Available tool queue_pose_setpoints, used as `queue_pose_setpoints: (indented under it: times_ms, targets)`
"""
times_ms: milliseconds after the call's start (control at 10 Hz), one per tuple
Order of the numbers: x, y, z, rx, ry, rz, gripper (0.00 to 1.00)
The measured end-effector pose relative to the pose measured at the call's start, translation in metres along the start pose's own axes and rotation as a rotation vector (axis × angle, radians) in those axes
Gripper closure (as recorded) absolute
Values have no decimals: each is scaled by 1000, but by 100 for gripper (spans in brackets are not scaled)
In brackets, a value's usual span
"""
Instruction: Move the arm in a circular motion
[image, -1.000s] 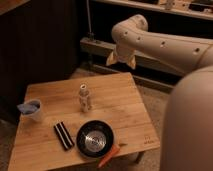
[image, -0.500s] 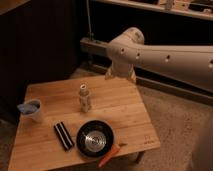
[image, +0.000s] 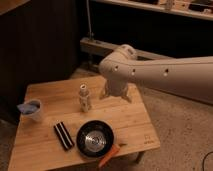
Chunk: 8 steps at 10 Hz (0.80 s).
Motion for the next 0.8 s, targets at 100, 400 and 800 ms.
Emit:
queue_pose_setpoints:
  times_ms: [100, 400, 800]
  targets:
    - [3, 15, 2, -21, 10, -43, 20]
    - [1, 89, 9, -102, 34, -207, 20]
    - [-5, 182, 16, -198, 53, -447, 20]
